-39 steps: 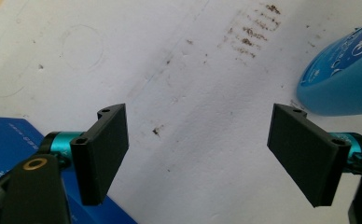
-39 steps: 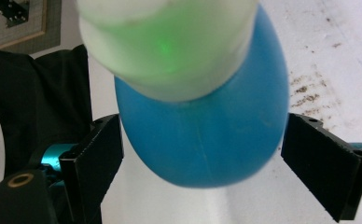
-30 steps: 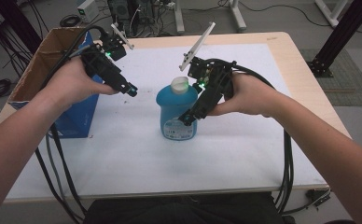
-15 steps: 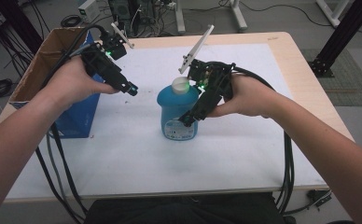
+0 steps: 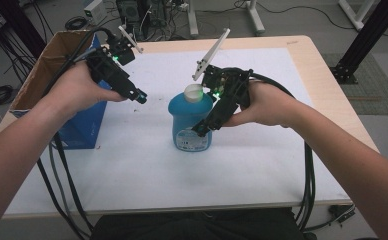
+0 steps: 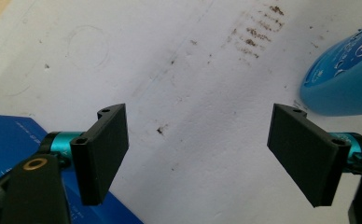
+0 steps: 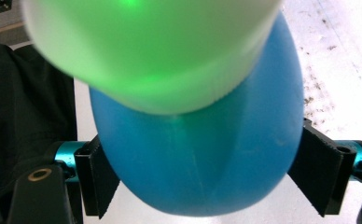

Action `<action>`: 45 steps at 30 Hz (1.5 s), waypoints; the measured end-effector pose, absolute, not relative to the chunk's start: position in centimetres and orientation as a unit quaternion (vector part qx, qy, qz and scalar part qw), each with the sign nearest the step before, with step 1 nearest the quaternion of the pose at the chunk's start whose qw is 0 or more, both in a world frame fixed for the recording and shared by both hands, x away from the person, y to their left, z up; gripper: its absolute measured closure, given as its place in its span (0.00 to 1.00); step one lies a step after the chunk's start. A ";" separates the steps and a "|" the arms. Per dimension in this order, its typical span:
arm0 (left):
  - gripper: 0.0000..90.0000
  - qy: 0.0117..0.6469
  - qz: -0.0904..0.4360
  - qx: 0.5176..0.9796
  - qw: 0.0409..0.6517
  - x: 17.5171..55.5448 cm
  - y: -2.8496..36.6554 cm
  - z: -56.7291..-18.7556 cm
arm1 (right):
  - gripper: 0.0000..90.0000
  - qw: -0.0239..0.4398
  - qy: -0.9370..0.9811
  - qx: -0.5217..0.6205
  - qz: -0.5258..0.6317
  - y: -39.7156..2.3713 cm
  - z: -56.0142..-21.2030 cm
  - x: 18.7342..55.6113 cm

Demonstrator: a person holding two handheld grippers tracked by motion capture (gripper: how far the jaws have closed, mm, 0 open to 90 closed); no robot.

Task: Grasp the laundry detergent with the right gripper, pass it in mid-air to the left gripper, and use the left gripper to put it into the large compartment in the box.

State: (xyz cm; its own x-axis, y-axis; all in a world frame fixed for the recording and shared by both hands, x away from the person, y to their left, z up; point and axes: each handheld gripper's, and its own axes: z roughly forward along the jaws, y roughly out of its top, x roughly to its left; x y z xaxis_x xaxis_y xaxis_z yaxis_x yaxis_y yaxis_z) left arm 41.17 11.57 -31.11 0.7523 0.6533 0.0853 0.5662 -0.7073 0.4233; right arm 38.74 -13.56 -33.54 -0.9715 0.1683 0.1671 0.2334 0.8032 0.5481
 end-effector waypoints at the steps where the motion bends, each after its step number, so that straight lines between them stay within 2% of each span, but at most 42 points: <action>1: 0.23 0.333 0.116 0.916 0.190 41.2 11.5 -31.1 | 0.21 0.055 -0.948 -0.106 -0.295 -13.6 -33.5 38.8; 3: 0.23 0.334 0.115 0.915 0.192 41.2 11.5 -31.2 | 0.29 0.059 -0.947 -0.104 -0.297 -13.7 -33.5 38.8; 33: 0.23 0.334 0.113 0.915 0.196 41.2 11.4 -31.2 | 0.43 0.048 -0.946 -0.092 -0.307 -13.5 -33.6 38.7; 45: 0.23 0.333 0.114 0.914 0.200 41.1 11.5 -31.0 | 0.50 0.019 -0.942 -0.077 -0.326 -13.8 -33.5 38.6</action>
State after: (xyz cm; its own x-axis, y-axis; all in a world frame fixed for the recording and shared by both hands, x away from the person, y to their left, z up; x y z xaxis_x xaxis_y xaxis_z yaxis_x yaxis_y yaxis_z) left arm 41.07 11.49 -31.00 0.7521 0.6548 0.0747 0.5640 -0.6982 0.4410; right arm 38.60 -13.85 -33.50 -0.9875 0.1320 0.0865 0.1573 0.7762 0.6106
